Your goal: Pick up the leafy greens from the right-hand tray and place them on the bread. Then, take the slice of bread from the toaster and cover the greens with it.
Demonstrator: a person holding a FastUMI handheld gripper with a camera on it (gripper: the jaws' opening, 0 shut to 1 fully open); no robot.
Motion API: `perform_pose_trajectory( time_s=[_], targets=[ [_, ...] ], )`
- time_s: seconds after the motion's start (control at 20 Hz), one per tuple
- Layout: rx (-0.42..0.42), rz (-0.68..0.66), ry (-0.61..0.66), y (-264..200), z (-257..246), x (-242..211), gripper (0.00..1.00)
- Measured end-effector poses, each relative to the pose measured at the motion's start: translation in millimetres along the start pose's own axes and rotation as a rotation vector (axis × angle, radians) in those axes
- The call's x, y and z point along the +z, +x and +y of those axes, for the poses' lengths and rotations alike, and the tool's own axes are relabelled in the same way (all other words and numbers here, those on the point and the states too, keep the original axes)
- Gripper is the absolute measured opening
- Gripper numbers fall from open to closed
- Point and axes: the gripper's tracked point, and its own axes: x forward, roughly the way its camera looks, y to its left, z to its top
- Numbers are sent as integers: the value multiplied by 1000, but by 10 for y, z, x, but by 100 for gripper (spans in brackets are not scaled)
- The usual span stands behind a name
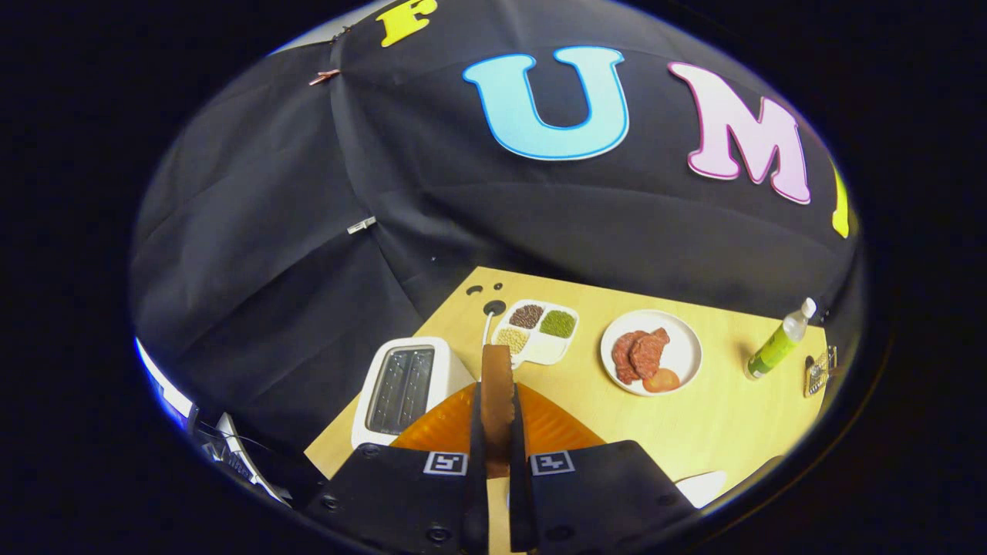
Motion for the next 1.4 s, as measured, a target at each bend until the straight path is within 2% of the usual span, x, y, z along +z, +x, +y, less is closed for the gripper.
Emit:
perform_pose_trajectory(
  time_s=[0.4,0.6,0.8,1.25,1.4],
  targets=[
    [-12,113,112,68,-376,-837,15],
    [-15,164,208,150,-513,-1223,15],
    [-40,194,231,230,-703,-1512,15],
    [-77,189,296,248,-1068,-1719,16],
    [-111,195,286,228,-1213,-1814,22]
  ],
)
